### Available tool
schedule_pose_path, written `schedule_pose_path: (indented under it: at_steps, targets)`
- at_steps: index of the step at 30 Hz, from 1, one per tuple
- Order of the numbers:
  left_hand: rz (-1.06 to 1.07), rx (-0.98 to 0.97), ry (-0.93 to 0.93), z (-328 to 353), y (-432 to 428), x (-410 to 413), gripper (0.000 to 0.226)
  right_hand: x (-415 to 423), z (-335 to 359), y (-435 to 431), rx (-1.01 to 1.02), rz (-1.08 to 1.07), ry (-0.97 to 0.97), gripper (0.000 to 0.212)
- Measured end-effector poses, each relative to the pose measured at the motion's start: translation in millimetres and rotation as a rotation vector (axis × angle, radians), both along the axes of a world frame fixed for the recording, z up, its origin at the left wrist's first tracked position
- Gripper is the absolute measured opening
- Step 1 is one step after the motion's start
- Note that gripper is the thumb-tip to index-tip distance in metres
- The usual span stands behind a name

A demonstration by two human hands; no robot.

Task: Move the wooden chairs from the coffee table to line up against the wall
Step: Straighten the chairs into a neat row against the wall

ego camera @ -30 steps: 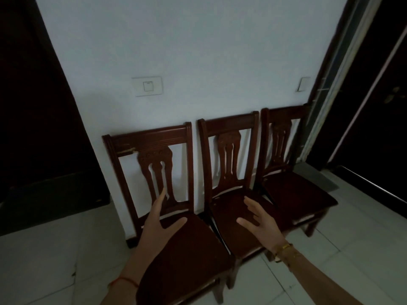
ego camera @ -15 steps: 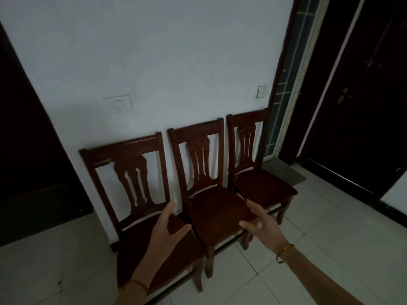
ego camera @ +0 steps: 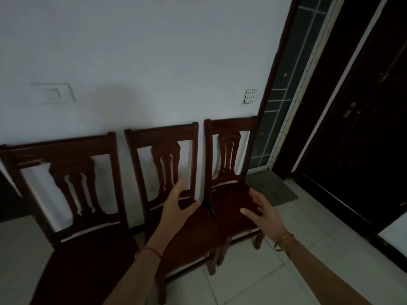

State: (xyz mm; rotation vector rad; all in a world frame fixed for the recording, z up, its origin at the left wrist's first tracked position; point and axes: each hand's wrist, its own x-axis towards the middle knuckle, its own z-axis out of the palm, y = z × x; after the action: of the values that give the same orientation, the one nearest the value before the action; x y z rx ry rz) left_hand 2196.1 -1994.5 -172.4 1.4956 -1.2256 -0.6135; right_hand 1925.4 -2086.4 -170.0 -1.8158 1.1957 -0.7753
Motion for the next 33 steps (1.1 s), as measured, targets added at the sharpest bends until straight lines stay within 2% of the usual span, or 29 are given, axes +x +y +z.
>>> schedule_pose_path:
  at_steps: [4, 8, 10, 14, 23, 27, 30, 33]
  targets:
    - [0.041, 0.019, 0.028, -7.0, -63.4, -29.6, 0.077, -28.8, -0.1, -80.3, 0.010, 0.007, 0.020, 0.077]
    - [0.113, 0.073, 0.042, -15.7, -128.6, -39.7, 0.078, -49.8, -3.3, -164.0, 0.004, -0.017, 0.025, 0.050]
    - [0.157, 0.089, 0.074, -21.7, -162.2, -41.3, 0.074, -55.1, -4.8, -205.0, 0.003, -0.021, 0.021, 0.044]
    - [0.181, 0.079, 0.068, -45.2, -252.4, -44.0, 0.068, -59.3, -23.1, -307.8, -0.005, -0.028, 0.029, 0.060]
    - [0.385, 0.053, 0.014, -155.1, -485.4, -24.3, 0.092, -24.3, -125.6, -552.0, -0.063, -0.011, 0.032, 0.070]
    - [0.417, 0.044, 0.007, -213.0, -543.4, -8.6, 0.102, -12.5, -178.7, -625.9, -0.101, 0.001, 0.070, 0.079]
    - [0.425, 0.035, -0.070, -251.6, -572.9, 3.7, 0.106, -5.4, -213.4, -671.1, -0.132, -0.036, 0.068, 0.085]
    - [0.446, 0.013, -0.035, -279.8, -596.5, 11.6, 0.110, -3.3, -238.3, -708.9, -0.173, -0.094, 0.044, 0.085]
